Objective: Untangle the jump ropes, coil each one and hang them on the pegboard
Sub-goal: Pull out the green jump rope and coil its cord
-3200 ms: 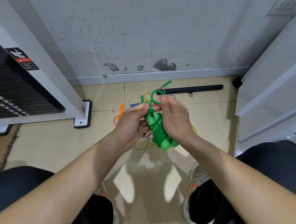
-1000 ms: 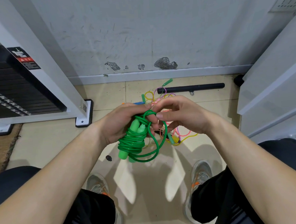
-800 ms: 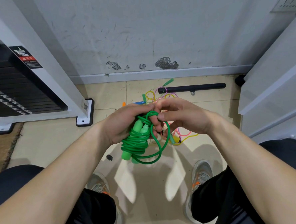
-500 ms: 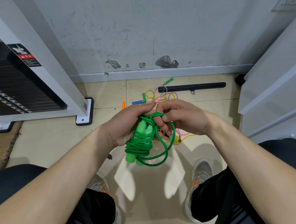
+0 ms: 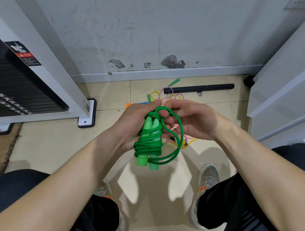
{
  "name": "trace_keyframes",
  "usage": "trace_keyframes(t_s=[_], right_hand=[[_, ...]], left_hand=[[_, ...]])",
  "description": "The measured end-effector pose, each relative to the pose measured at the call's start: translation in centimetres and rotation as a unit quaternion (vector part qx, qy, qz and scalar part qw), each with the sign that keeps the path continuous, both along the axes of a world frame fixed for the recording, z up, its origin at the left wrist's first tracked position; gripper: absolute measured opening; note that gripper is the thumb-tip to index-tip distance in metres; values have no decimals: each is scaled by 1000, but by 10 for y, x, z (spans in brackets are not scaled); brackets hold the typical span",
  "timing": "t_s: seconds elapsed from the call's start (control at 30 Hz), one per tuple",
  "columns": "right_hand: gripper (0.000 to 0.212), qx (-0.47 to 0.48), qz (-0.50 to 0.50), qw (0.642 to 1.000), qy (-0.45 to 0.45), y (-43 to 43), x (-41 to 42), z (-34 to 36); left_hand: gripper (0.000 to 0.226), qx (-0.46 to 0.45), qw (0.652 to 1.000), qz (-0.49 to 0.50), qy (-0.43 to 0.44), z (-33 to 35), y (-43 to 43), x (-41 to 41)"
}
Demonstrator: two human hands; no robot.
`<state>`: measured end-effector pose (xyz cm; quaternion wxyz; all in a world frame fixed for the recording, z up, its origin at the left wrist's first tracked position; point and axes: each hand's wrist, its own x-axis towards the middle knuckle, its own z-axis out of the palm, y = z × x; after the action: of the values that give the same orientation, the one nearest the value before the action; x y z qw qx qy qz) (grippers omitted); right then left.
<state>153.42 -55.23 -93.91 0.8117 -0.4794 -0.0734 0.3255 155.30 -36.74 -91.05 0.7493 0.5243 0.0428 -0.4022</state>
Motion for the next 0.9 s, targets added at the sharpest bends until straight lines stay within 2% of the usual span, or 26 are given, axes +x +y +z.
trace_keyframes(t_s=[0.1, 0.27, 0.33, 0.4, 0.53, 0.63, 0.9], right_hand=[[56, 27, 40, 999, 9, -4, -4, -2], [90, 49, 34, 998, 16, -4, -8, 0], [94, 33, 18, 999, 8, -2, -10, 1], [85, 18, 6, 1000, -8, 1, -12, 0], [46, -52, -4, 998, -47, 2, -14, 0], [31, -75, -43, 995, -45, 3, -15, 3], [14, -104, -99, 988, -57, 0, -14, 1]], left_hand=[[46, -4, 1000, 4, 24, -1, 1, -2], [36, -5, 999, -29, 42, 2, 3, -2], [34, -3, 998, -39, 47, 2, 4, -2], [35, 2, 998, -51, 45, 2, 4, -2], [40, 28, 998, -59, 11, 1, 5, 0], [35, 32, 997, -63, -22, 1, 5, 0], [25, 46, 996, -69, -34, 3, 9, 1]])
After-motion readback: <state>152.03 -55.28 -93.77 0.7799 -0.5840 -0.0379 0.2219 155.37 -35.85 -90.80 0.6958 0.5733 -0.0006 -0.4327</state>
